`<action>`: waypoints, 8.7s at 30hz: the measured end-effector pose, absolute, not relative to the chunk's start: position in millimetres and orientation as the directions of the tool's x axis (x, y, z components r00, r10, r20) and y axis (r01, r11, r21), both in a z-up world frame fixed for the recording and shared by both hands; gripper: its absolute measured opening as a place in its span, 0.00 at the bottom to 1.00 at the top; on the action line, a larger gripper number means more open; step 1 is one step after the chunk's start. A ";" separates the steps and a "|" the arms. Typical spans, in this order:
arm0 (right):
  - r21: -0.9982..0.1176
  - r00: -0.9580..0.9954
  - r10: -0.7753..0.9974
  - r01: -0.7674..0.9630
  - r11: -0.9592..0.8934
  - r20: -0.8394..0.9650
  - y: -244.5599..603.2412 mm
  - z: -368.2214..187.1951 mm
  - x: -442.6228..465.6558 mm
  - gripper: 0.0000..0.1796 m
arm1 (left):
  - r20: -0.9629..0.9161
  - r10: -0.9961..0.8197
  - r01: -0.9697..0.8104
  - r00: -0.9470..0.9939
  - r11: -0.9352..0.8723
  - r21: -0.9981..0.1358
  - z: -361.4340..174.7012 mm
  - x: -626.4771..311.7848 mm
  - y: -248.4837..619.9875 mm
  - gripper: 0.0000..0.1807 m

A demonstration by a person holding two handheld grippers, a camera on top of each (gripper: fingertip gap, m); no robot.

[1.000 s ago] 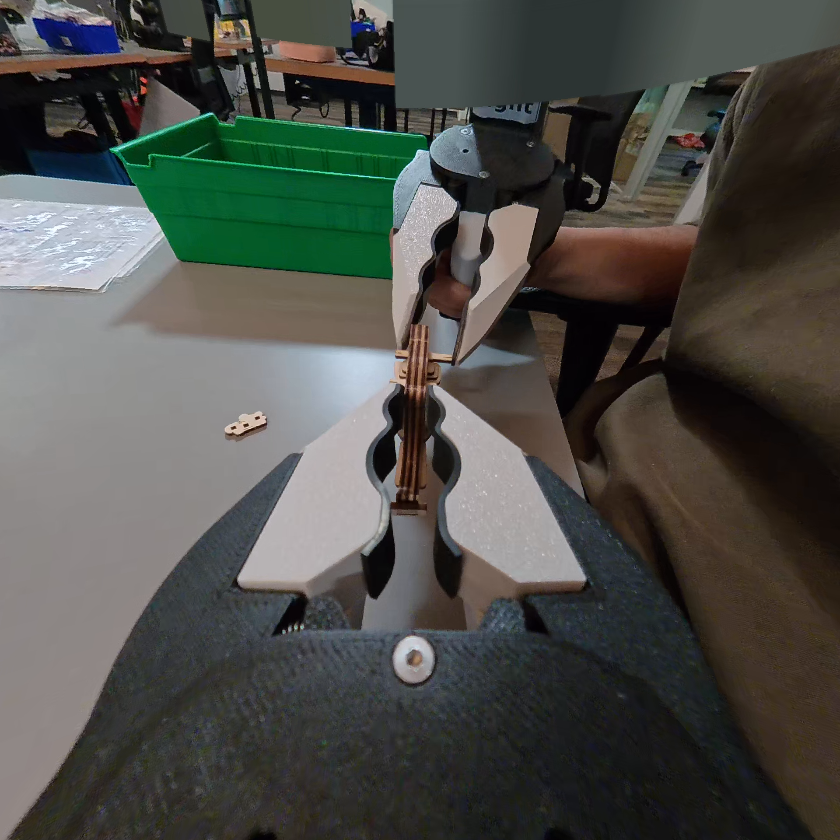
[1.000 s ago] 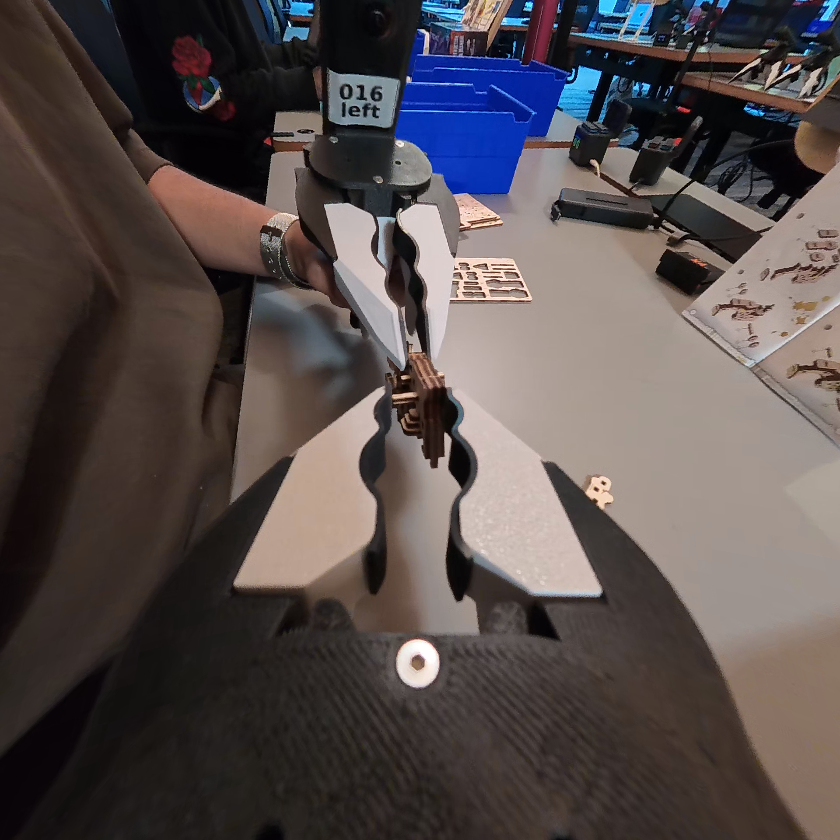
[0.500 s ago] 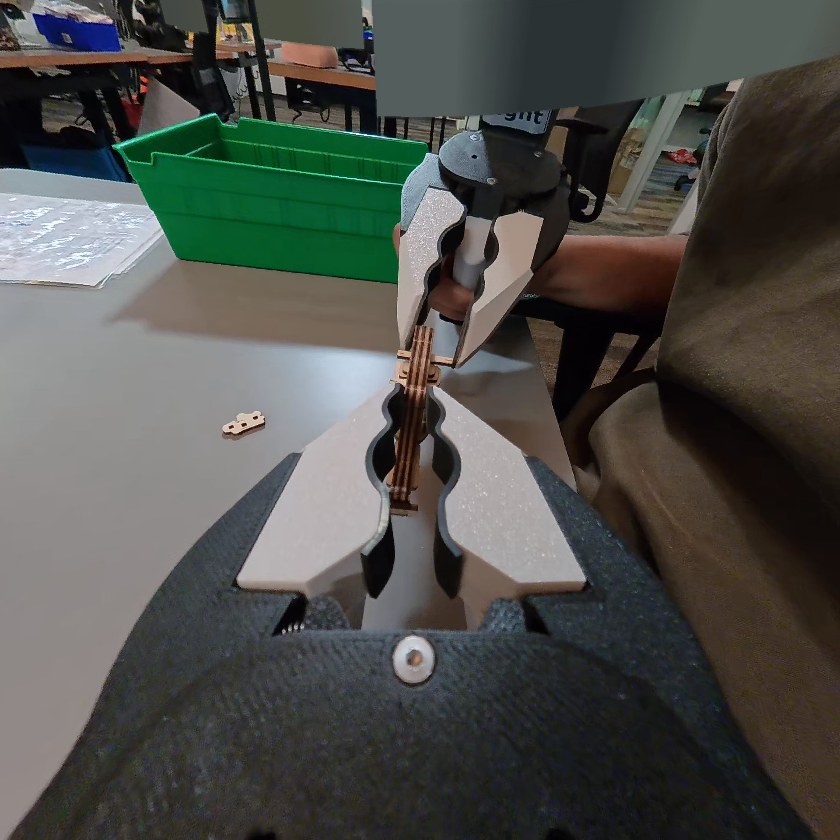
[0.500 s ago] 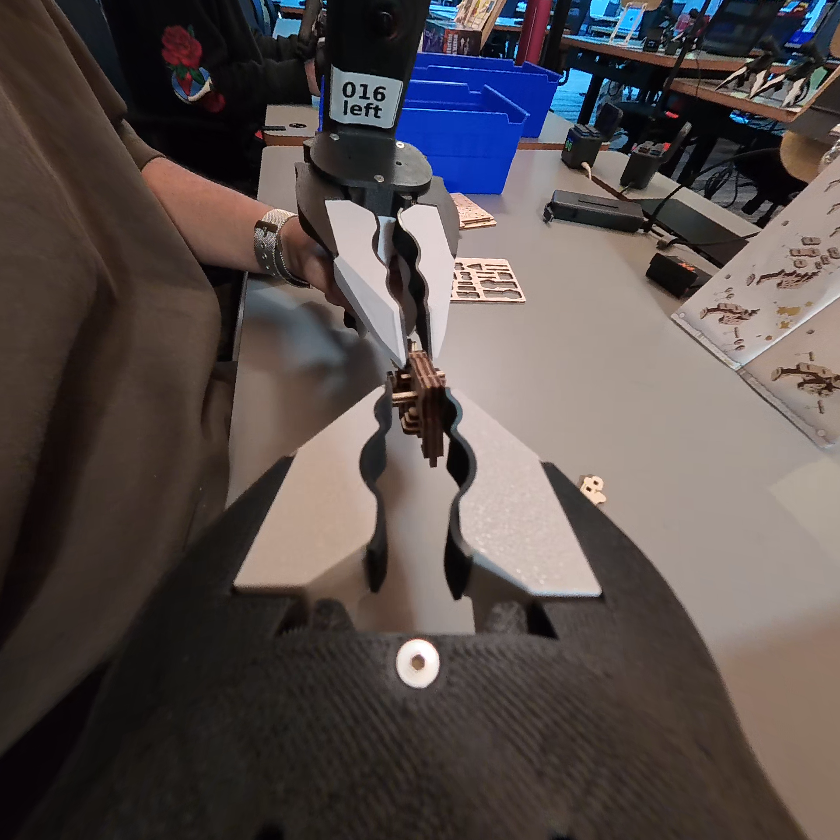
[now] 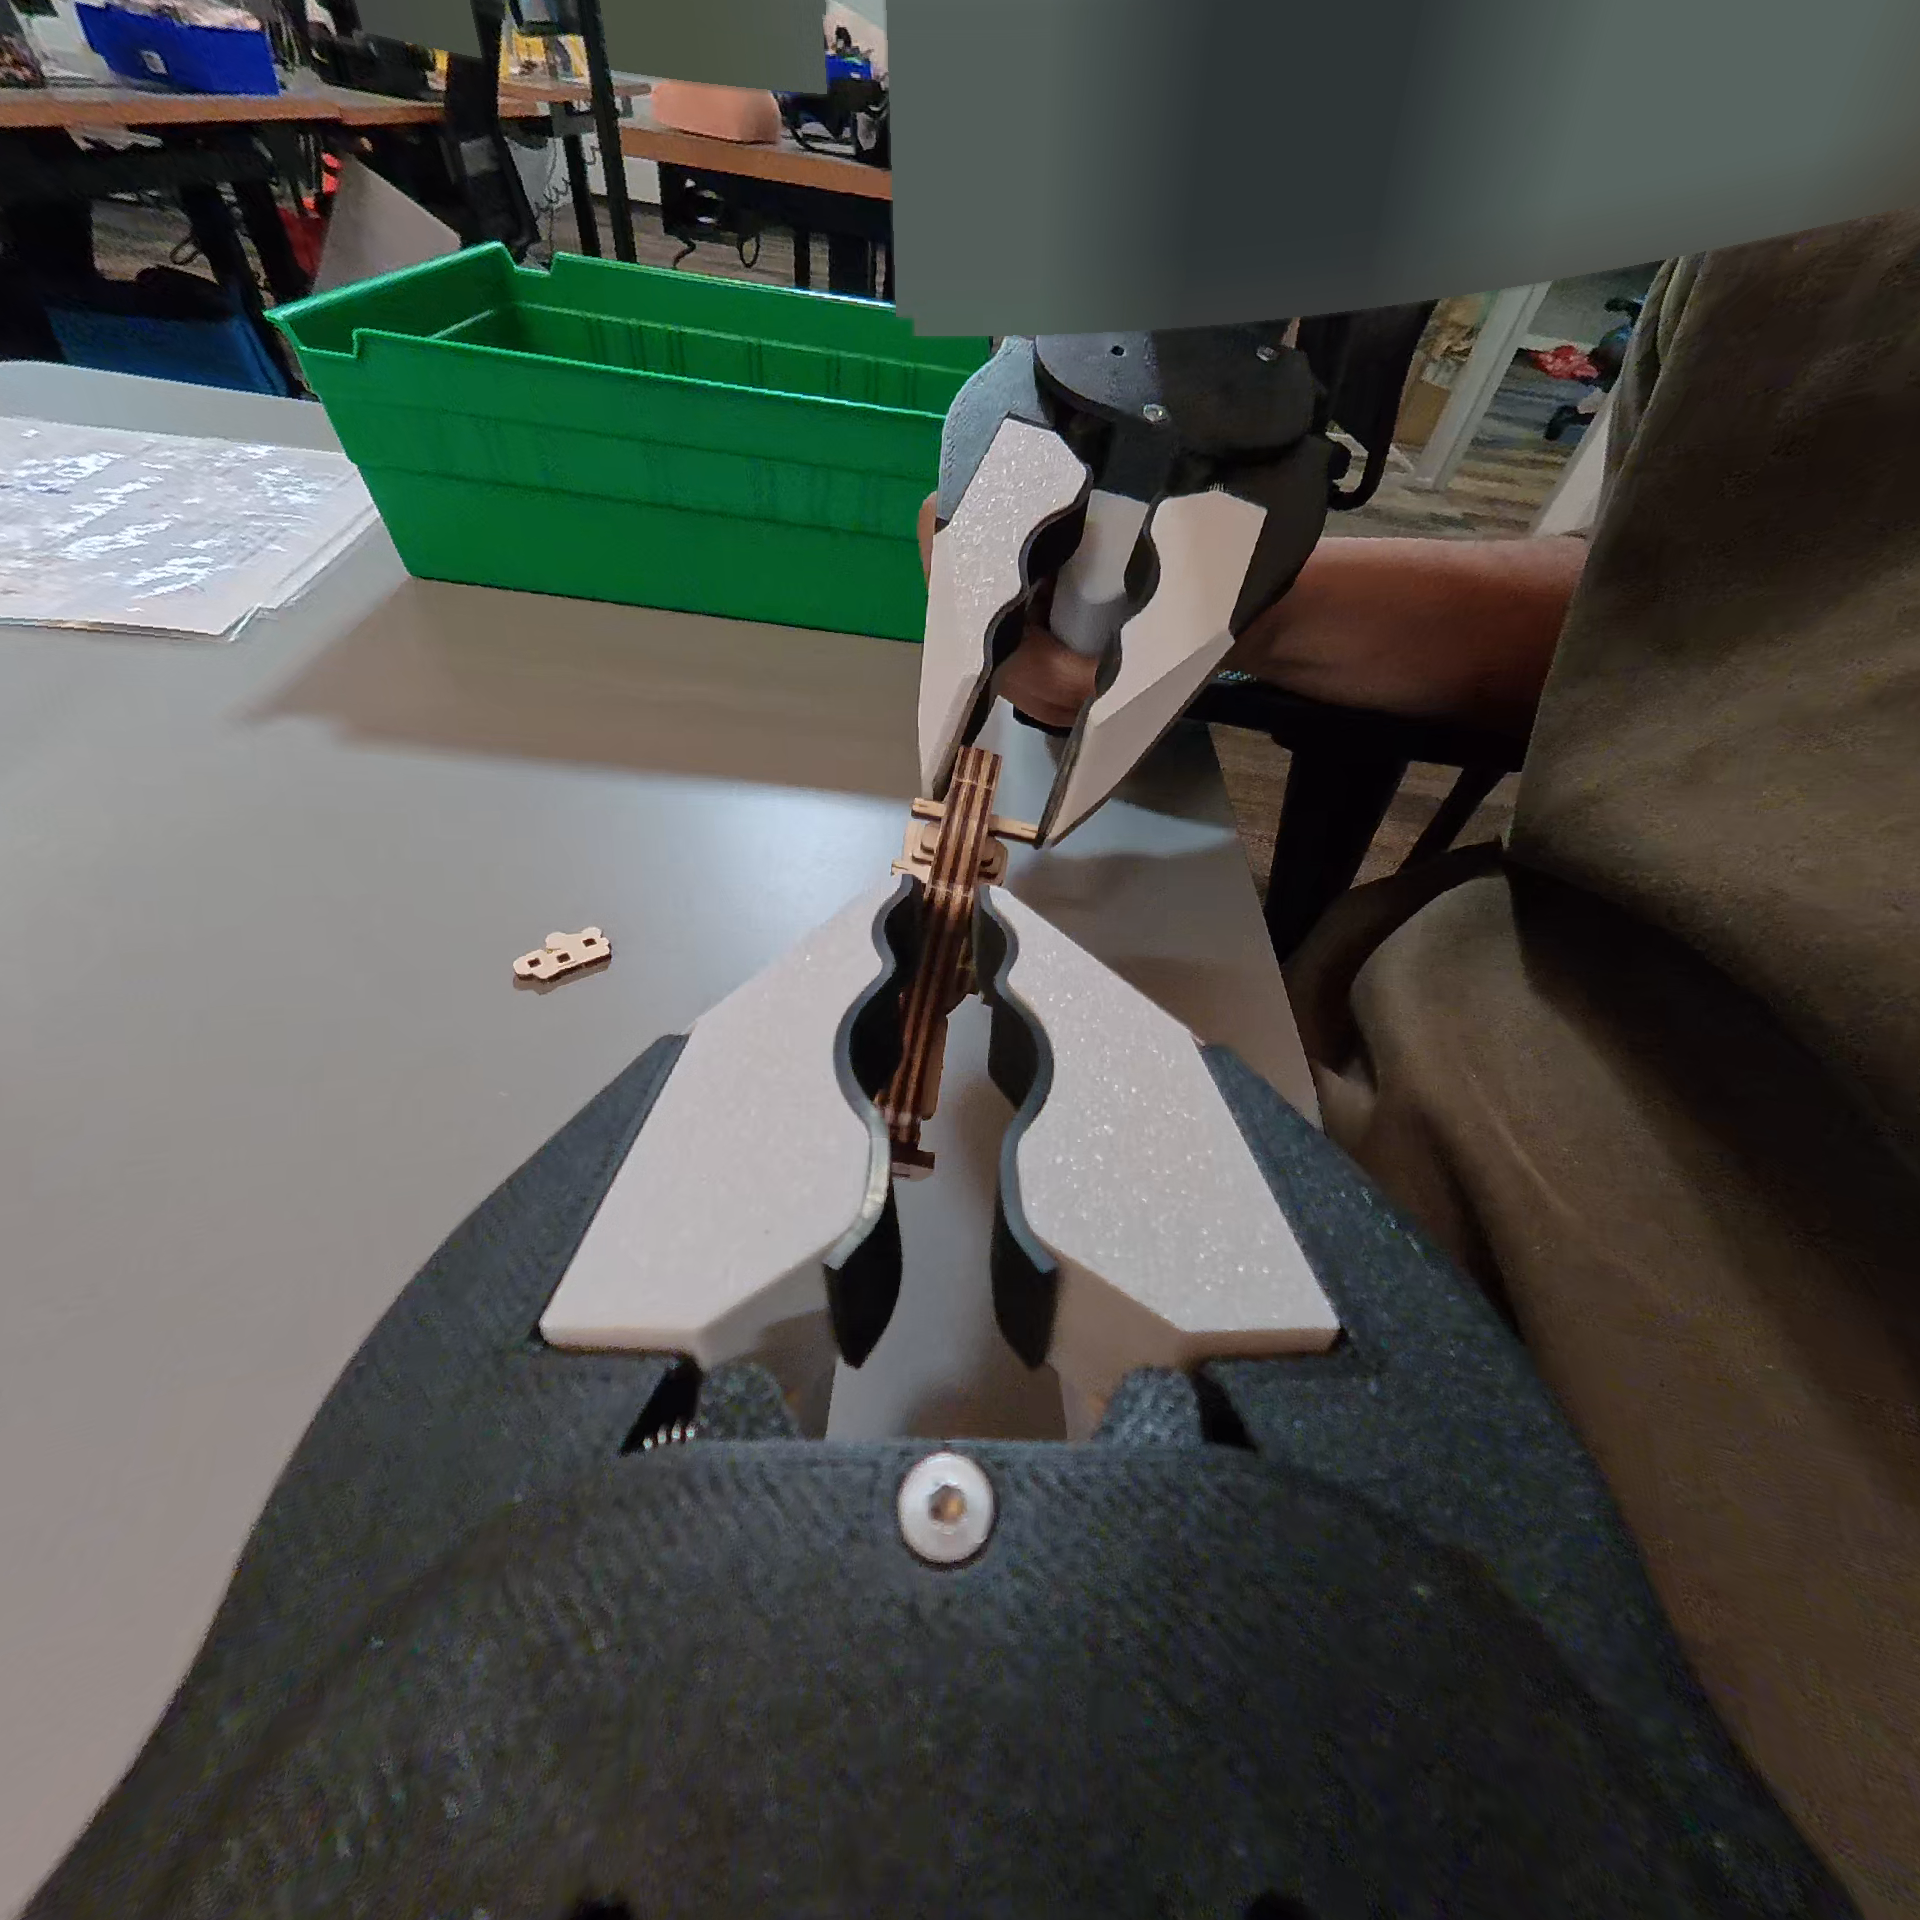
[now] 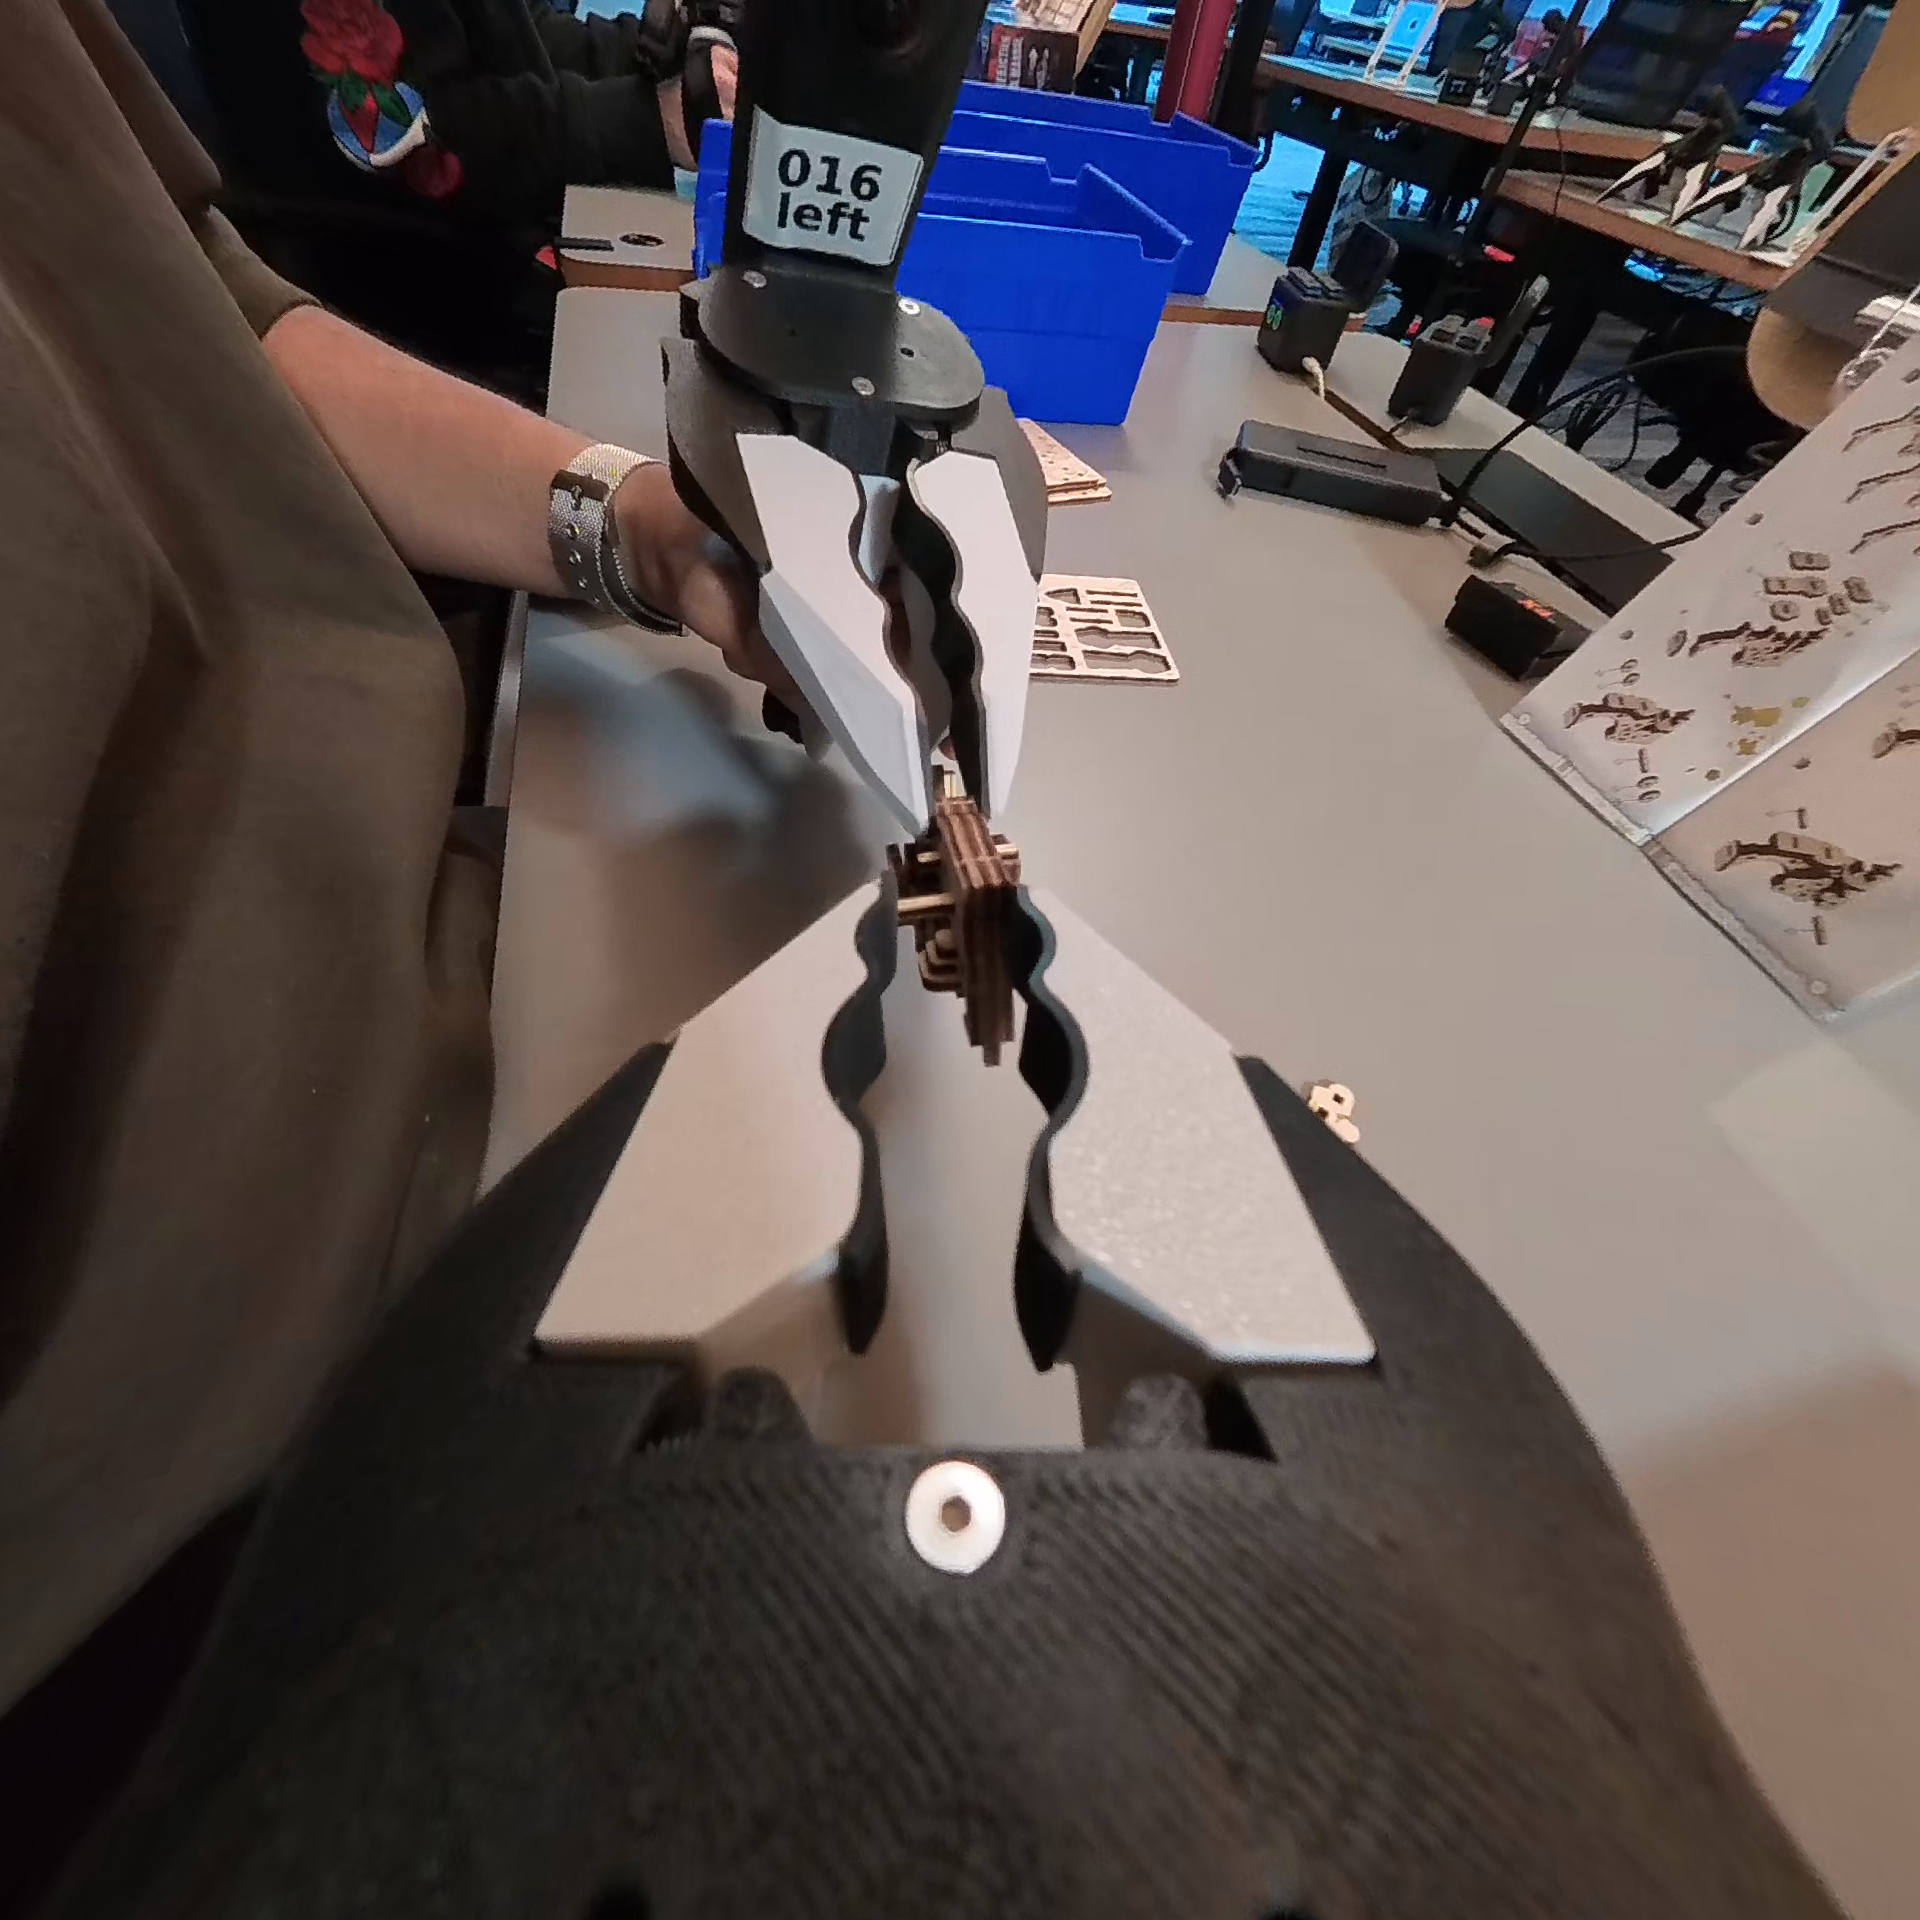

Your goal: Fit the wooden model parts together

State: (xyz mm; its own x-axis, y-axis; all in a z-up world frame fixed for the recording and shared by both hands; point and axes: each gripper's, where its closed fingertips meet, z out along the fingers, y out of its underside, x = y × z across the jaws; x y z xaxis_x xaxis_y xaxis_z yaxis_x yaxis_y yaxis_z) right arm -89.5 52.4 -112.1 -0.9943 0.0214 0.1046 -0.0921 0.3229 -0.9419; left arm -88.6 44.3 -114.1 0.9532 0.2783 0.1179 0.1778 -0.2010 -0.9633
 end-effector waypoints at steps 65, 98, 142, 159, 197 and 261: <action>-0.783 -0.949 0.305 0.252 0.568 -0.084 22.1 -196.3 -278.5 0.15 | 0.798 0.292 0.735 0.527 0.315 -0.601 -124.4 -157.6 -16.2 0.03; -0.824 -0.931 0.325 0.311 0.474 -0.164 1.0 -141.2 -174.3 0.01 | 0.489 0.684 0.573 0.542 0.125 -0.810 -142.6 -171.3 -23.0 0.03; -0.820 -0.911 0.392 0.318 0.476 -0.126 1.2 -141.1 -177.4 0.01 | -0.034 0.824 0.306 0.566 -0.248 -0.919 -136.2 -170.5 -16.7 0.03; -0.831 -0.911 0.384 0.329 0.449 -0.153 0.7 -140.4 -177.6 0.01 | 0.001 0.813 0.320 0.582 -0.228 -0.919 -136.3 -168.9 -14.7 0.03; -0.893 -0.904 -0.057 0.407 0.194 -0.424 14.0 -101.8 -154.5 0.29 | 0.833 0.160 0.751 0.530 0.367 -0.549 -108.1 -154.9 -18.8 0.02; -0.887 -0.859 -0.233 0.416 0.201 -0.455 18.2 -90.9 -129.4 0.19 | 0.596 0.225 0.575 0.771 0.158 -0.803 -94.7 -125.5 7.1 0.02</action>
State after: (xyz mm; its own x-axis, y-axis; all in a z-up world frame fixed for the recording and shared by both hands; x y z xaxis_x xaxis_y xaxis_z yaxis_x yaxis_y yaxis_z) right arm -129.4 18.2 -90.9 -0.8594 -0.2327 -0.4553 0.4157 0.2006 -0.8871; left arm -125.5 7.1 -94.7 0.7707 0.2255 0.5960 0.5748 0.1579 -0.8029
